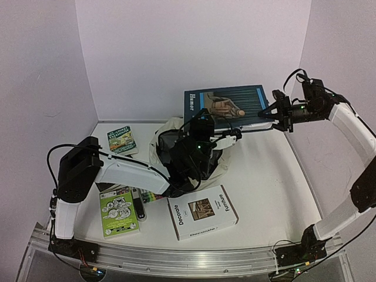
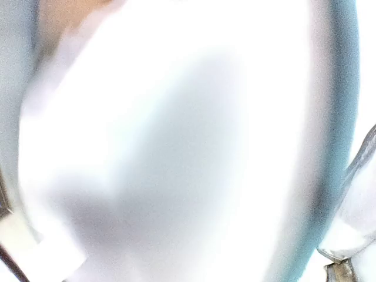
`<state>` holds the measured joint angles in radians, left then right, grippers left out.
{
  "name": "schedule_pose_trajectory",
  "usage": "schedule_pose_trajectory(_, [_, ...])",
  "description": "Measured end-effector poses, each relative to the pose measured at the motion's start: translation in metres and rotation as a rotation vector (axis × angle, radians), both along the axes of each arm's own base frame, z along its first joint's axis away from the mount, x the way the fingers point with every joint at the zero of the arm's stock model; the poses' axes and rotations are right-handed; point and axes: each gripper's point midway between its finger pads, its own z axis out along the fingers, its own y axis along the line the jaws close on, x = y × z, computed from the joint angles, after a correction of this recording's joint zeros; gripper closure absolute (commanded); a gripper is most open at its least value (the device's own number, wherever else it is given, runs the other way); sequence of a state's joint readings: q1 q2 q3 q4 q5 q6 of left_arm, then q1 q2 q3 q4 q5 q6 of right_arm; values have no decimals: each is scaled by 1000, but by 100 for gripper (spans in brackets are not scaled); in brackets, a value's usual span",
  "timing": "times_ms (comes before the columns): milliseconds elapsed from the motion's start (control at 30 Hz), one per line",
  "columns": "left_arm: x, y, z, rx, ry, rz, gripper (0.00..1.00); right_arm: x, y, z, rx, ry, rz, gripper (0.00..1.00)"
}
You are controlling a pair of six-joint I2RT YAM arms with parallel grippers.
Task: Pack the student bag
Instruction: Pick up the book from the center of the board.
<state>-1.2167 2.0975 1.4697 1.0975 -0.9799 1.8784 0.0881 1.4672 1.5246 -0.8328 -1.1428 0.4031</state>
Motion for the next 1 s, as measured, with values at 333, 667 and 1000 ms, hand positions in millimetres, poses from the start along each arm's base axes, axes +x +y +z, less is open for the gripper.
schedule_pose_trajectory(333, [-5, 0, -50, -120, 272, -66, 0, 66, -22, 25, 38, -42, -127, 95])
schedule_pose_trajectory(667, [12, 11, 23, -1083, 795, -268, 0, 136, -38, 73, 205, -184, -393, 99])
schedule_pose_trajectory(1000, [50, 35, 84, -1898, 1036, -586, 0, 144, -7, 92, 326, -223, -450, 96])
